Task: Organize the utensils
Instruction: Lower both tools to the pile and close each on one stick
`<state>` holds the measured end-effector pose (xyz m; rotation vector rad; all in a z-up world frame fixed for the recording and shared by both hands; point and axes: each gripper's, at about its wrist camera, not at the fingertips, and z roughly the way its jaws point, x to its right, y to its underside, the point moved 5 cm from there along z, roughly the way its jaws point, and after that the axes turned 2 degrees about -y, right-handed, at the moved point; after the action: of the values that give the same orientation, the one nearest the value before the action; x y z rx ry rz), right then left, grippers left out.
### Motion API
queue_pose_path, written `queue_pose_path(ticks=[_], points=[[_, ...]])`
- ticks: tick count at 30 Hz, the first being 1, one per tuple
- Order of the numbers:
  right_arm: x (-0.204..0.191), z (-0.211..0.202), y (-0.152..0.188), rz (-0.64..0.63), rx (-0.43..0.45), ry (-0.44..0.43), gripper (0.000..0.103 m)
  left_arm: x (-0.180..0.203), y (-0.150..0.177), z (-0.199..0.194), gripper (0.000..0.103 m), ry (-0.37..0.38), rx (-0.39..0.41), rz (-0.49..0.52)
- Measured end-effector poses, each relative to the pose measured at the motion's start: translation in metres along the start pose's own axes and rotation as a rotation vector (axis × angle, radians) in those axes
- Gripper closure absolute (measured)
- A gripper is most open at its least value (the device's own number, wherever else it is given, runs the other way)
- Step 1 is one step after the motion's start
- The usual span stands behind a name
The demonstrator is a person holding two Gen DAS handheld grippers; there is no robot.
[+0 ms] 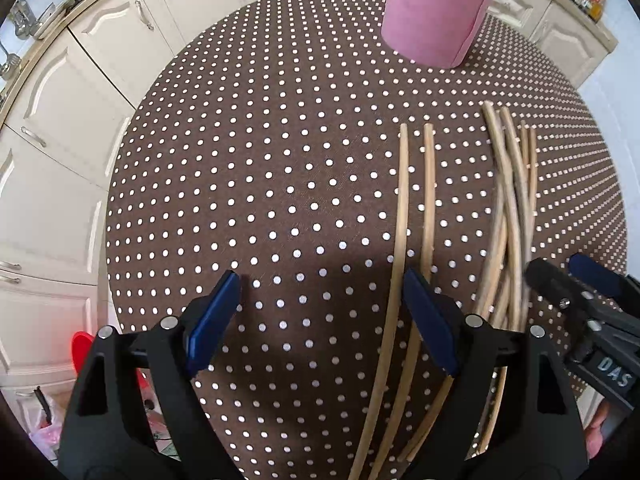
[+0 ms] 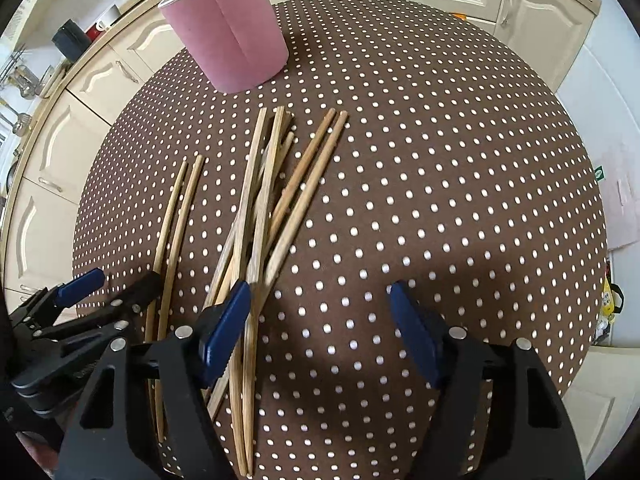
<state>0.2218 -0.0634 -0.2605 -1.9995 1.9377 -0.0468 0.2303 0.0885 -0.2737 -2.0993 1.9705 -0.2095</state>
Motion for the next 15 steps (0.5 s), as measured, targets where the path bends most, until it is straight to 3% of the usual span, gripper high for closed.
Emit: queue_pose_path(ticks=[5, 9, 11, 13, 14, 15], points=[[-0.001, 0.004, -0.017, 0.000, 0.008, 0.007, 0.042, 0.008, -0.007, 0.001, 0.021, -0.006, 0.014, 0.018], [0.005, 0.004, -0.030, 0.034, 0.019, -0.028, 0.066, 0.013, -0.015, -0.001, 0.038, 0.044, 0.044, 0.037], [0.009, 0.004, -0.037, 0.053, 0.016, -0.058, 0.076, 0.021, -0.015, -0.005, 0.054, 0.048, 0.067, 0.079], [0.011, 0.005, -0.042, 0.084, 0.011, -0.119, 0.088, 0.031, -0.016, -0.008, 0.080, 0.058, 0.076, 0.120], [0.012, 0.008, -0.040, 0.093, -0.009, -0.121, 0.096, 0.038, -0.018, -0.010, 0.085, 0.061, 0.076, 0.137], [0.014, 0.010, -0.042, 0.102, -0.007, -0.117, 0.096, 0.044, -0.018, -0.011, 0.093, 0.064, 0.080, 0.152]])
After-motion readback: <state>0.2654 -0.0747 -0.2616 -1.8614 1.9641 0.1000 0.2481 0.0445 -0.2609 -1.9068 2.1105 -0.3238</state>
